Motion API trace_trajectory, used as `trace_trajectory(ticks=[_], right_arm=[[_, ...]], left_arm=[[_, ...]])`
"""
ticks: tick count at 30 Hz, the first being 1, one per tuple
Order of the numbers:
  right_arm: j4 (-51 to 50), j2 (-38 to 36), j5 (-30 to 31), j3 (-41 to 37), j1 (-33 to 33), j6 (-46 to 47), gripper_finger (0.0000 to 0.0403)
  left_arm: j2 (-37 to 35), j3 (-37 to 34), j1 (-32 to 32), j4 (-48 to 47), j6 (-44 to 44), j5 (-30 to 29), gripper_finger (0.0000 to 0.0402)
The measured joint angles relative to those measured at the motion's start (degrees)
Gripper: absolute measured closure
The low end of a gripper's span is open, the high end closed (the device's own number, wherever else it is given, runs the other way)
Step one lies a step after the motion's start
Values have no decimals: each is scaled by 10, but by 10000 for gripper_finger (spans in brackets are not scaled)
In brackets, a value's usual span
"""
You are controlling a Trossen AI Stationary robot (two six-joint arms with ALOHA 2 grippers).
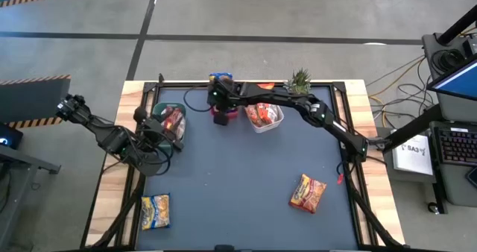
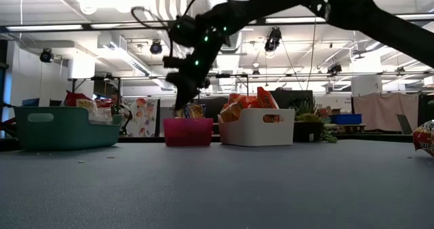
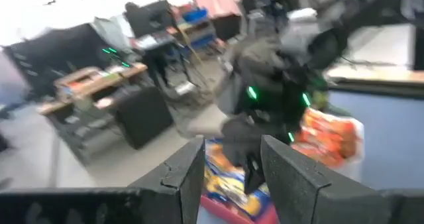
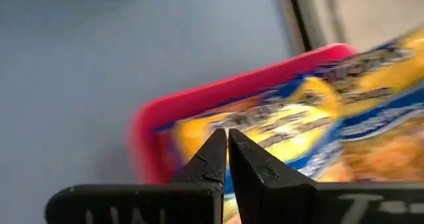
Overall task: Sort Maruchan noodles
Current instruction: Put the right blue noodle pack into the red bin, then put the blue noodle pack into the red bin
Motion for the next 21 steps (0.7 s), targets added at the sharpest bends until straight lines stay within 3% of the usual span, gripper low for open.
trace_trajectory(ticks=[6, 12, 21], right_arm=[[-71, -54, -92, -30, 23, 32, 394], [-96, -160, -115, -157, 66, 52, 394], [110, -363, -119, -455, 143, 122, 394]], left_arm=[[2, 0, 0, -1, -39, 129, 271], [13, 0, -1, 1, -129, 282, 271], [117, 1, -1, -3, -254, 484, 271]])
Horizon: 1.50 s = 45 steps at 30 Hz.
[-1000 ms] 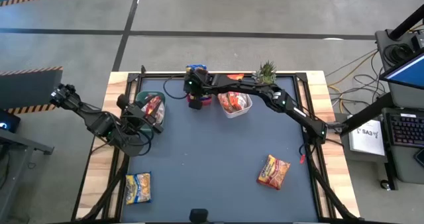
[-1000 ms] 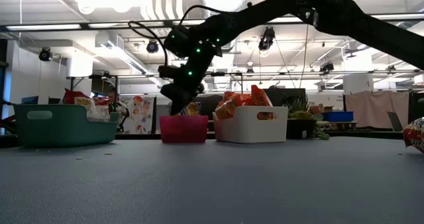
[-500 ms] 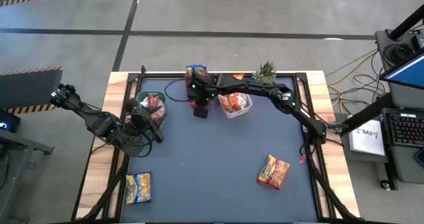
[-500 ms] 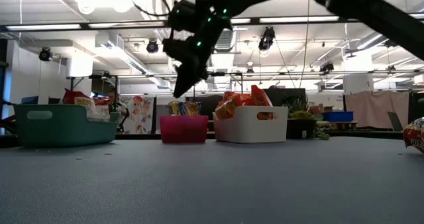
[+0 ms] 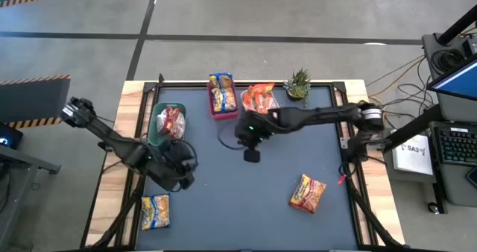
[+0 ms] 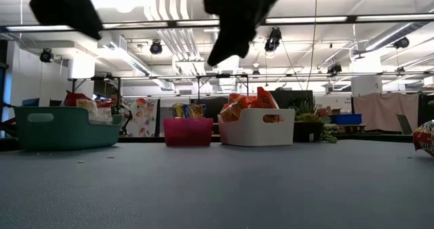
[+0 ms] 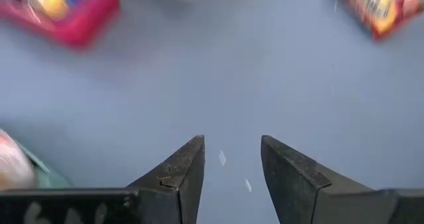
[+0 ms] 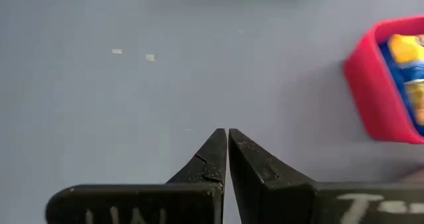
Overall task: Sort Maruchan noodles
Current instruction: Put the blue noodle pack into the red bin
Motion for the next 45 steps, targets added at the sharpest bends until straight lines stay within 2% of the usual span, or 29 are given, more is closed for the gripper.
trace_trajectory(ticks=[6, 15, 20, 23, 29, 33, 45], right_arm=[[124, -80, 17, -132, 30, 26, 394], [231, -134, 52, -234, 52, 41, 394], [253, -144, 52, -257, 62, 40, 394], [258, -150, 52, -266, 64, 40, 394], [264, -154, 61, -272, 67, 32, 394], [263, -152, 61, -268, 67, 18, 394], [264, -152, 61, -251, 66, -32, 394]], left_arm=[[66, 18, 0, -8, -132, 149, 271], [175, 34, -38, -14, -323, 380, 275], [243, 56, -71, -57, -432, 446, 274], [284, 82, -88, -81, -453, 486, 267], [359, 144, -109, -184, -452, 500, 235], [391, 153, -110, -174, -445, 497, 223], [437, 153, -110, -169, -463, 492, 261]])
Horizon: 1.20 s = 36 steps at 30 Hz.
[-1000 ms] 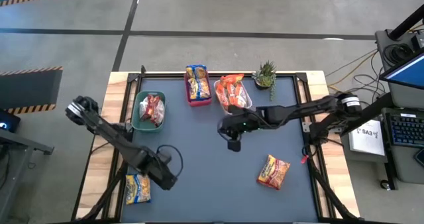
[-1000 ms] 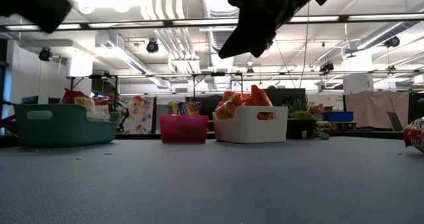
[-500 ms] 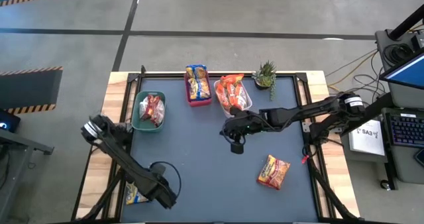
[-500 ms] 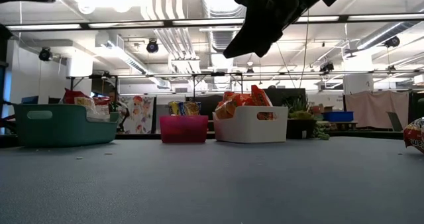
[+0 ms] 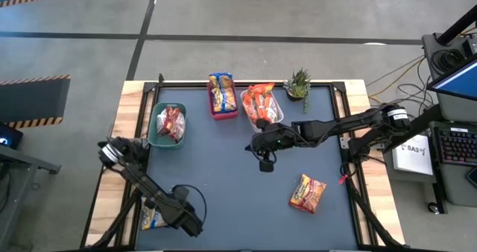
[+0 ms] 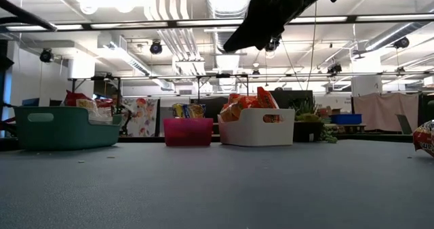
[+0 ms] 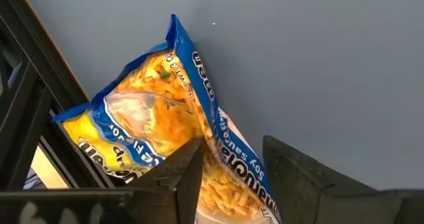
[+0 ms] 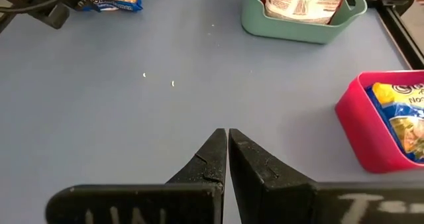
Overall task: Sort Maruchan noodles
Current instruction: Put the blue noodle pack into the red bin, then put the blue noodle pack in the red bin
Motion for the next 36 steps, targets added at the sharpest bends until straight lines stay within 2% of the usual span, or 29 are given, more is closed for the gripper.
trace_trajectory(ticks=[6, 11, 13, 19, 23, 31, 34, 36], right_arm=[[0, 0, 0, 1, -1, -21, 394], [0, 0, 0, 1, -1, -44, 394], [-1, 0, 0, 1, -1, -49, 394], [-7, 0, 0, 1, -1, -59, 394], [-19, 0, 0, 1, -1, -59, 394], [-68, 0, -1, 1, -1, -42, 394], [-79, 0, -1, 0, -1, -28, 394], [-85, 0, -1, 0, -1, -14, 394]], left_arm=[[11, 0, -2, -4, -11, -9, 309], [14, 4, -6, -9, -18, -19, 370], [15, 17, -7, -13, -16, -41, 392], [15, 99, 12, -9, 52, -203, 400], [14, 140, 36, -15, 164, -330, 401], [14, 130, 87, -19, 423, -539, 401], [14, 128, 112, -17, 498, -591, 401], [14, 127, 129, -16, 538, -597, 402]])
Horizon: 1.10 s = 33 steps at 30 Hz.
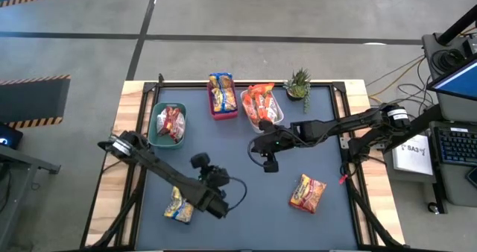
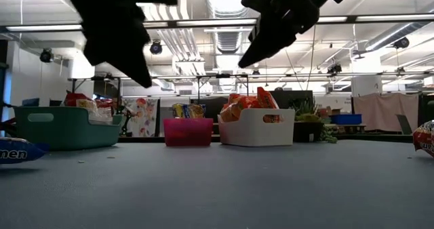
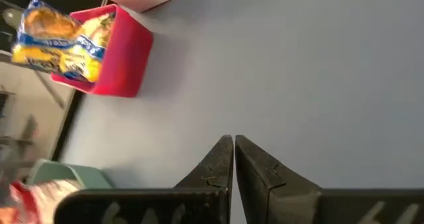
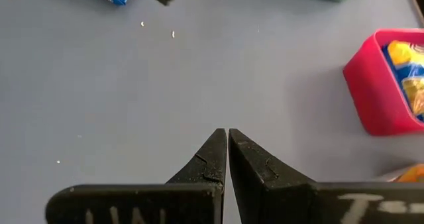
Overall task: Sort Maruchan noodles
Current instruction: Put the blue noodle pack in the red bin
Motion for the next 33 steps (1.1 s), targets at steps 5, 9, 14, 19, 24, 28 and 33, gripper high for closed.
trace_trajectory(ticks=[5, 9, 14, 19, 24, 28, 33], right_arm=[[-6, 0, 0, -9, 0, 26, 394], [-5, 0, 0, -22, 0, 45, 394], [-3, 0, 0, -32, 0, 57, 394], [-2, 0, 0, -33, 0, 56, 394], [-7, 0, 0, -33, 0, 51, 394], [-17, 0, 0, -33, 0, 47, 394], [-16, 0, -1, -33, 0, 30, 394]], left_arm=[[-6, -1, 7, -14, 97, 115, 402], [-10, -16, -20, -43, 147, 271, 402], [-14, -31, -75, -56, 145, 382, 401], [-14, -55, -108, -1, 108, 427, 401], [-19, -89, -102, 67, 80, 422, 401], [-18, -92, -80, 72, 78, 330, 401], [-38, -79, -37, 77, 89, 189, 401]])
